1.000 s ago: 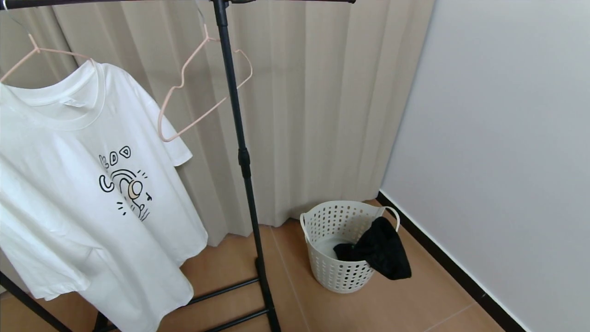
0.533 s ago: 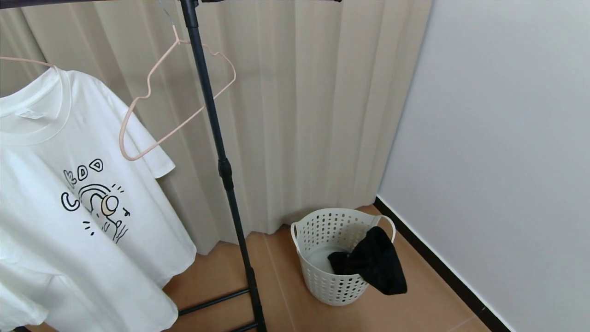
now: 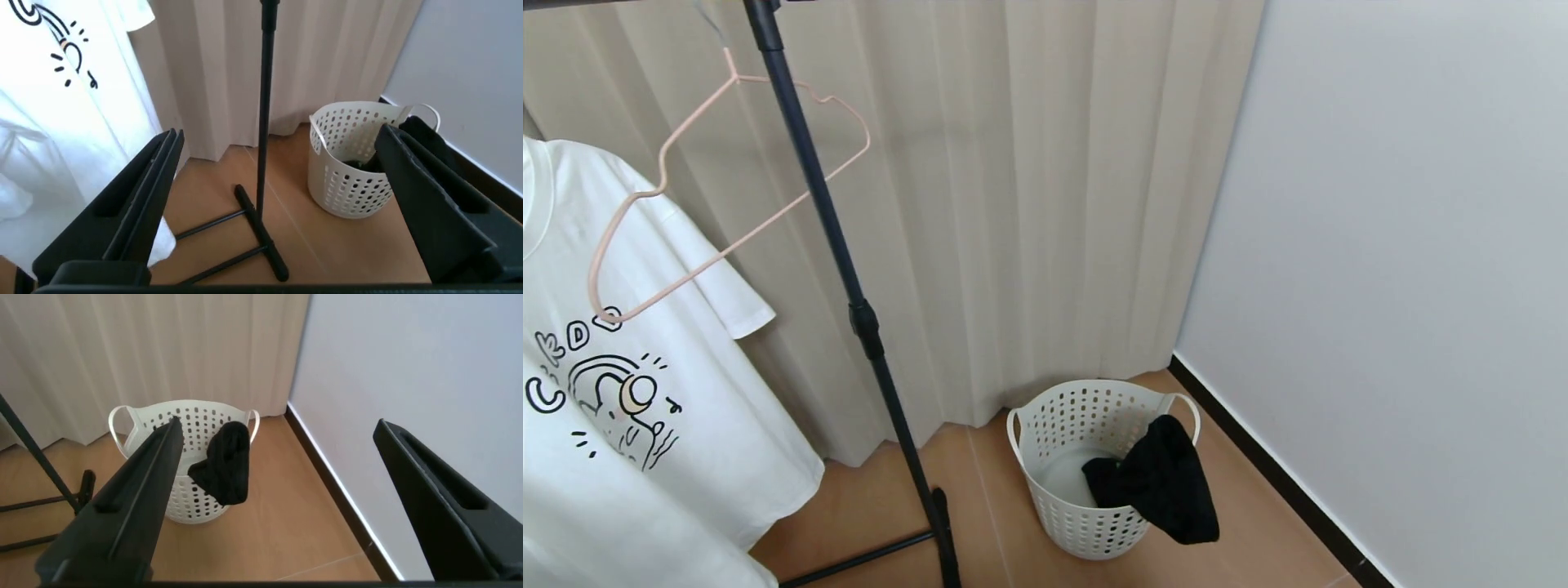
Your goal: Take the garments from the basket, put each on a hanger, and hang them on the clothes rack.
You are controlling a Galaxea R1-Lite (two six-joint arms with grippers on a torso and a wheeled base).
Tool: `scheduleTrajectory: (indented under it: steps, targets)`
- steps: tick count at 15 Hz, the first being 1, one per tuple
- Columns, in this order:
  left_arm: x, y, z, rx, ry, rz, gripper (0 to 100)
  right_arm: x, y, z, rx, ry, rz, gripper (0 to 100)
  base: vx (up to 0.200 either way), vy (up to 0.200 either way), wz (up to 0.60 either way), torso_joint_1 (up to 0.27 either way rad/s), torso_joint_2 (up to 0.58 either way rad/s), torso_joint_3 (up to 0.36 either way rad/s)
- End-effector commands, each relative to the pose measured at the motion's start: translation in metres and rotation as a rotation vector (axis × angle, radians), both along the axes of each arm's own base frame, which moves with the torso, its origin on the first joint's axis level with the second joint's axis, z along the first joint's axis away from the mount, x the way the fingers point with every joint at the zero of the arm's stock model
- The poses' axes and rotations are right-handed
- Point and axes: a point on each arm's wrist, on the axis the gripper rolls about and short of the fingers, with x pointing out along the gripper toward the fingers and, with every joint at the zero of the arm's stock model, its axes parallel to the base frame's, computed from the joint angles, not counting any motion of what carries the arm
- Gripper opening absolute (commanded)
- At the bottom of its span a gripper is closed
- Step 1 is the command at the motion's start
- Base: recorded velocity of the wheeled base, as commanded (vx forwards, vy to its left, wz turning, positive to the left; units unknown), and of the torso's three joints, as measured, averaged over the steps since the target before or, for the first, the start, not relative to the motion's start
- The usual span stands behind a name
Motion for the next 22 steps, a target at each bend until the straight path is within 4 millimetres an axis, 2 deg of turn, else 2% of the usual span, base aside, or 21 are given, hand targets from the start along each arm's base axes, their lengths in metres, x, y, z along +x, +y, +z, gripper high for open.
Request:
scheduleTrajectory:
  steps: [1, 5, 15, 22]
  targets:
    - [0.0001, 0.0000, 0.0003, 0.000, -0.001, 0.001, 100, 0.0000, 0.0000, -0.0003, -0.001, 0.002, 0.002, 100, 0.000, 0.000, 0.00, 0.000, 0.00, 0.000]
    - [0.0002, 0.0000, -0.0001, 0.000, 0.001, -0.001, 100, 0.0000, 0.0000, -0.0003, -0.001, 0.002, 0.002, 100, 0.000, 0.000, 0.00, -0.010, 0.03, 0.025]
    - [0.0002, 0.0000, -0.0001, 0.000, 0.001, -0.001, 100, 0.0000, 0.0000, -0.0001, -0.001, 0.000, 0.002, 100, 0.000, 0.000, 0.00, -0.064, 0.33, 0.256]
    - [0.0001, 0.0000, 0.0003, 0.000, -0.001, 0.001, 100, 0.0000, 0.0000, -0.0001, -0.001, 0.000, 0.002, 100, 0.000, 0.000, 0.00, 0.001, 0.02, -0.102]
